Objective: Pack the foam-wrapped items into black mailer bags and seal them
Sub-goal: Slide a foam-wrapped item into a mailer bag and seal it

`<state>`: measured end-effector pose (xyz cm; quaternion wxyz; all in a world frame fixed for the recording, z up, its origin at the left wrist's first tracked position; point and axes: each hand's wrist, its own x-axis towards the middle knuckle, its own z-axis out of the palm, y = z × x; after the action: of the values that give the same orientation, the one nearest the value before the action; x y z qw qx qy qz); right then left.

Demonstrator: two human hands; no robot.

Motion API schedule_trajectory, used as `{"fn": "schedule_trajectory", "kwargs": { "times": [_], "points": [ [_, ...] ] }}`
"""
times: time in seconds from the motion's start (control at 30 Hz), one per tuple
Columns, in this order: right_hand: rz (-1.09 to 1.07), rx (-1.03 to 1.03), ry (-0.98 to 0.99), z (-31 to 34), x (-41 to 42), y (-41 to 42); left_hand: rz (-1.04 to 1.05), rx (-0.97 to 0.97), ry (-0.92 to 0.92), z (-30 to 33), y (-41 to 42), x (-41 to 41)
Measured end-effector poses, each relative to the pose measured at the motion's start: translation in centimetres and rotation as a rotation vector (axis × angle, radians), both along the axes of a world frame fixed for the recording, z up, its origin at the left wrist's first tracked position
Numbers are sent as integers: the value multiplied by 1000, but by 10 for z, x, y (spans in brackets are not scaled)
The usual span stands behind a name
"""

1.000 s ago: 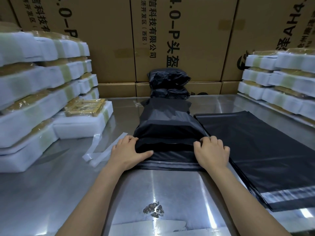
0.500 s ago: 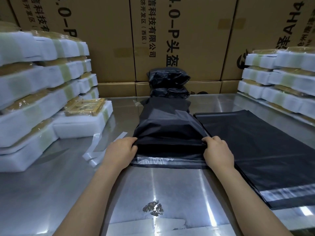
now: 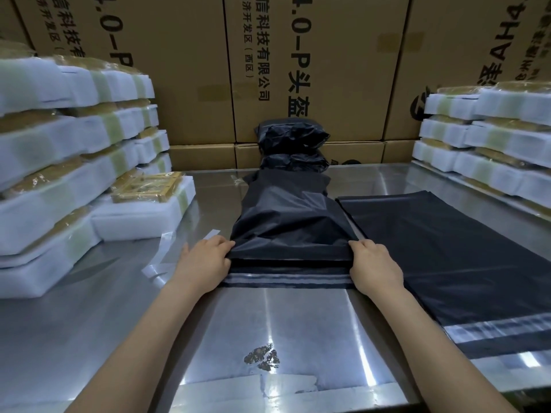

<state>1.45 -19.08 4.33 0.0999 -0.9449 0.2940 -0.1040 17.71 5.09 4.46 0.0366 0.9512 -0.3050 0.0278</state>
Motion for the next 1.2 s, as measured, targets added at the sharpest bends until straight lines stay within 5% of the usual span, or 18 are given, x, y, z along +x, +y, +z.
{"fn": "schedule_trajectory", "kwargs": {
  "times": [0.1, 0.23, 0.43, 0.9, 1.03, 1.2],
  "points": [
    [15, 7, -112, 3, -8, 4, -26, -172, 142, 12, 4, -10],
    [114, -3, -420, 15, 8, 20, -206, -515, 0, 20, -25, -33],
    [61, 18, -139, -10, 38, 8, -100, -280, 19, -8, -57, -16],
    [-80, -56, -55, -10, 52, -18, -26, -260, 78, -17, -64, 14],
    [-154, -81, -28, -12, 51, -10, 99, -364, 237, -6, -61, 7],
    [-206, -85, -155, -10, 38, -3, 341, -887, 699, 21, -53, 7]
  ]
}}
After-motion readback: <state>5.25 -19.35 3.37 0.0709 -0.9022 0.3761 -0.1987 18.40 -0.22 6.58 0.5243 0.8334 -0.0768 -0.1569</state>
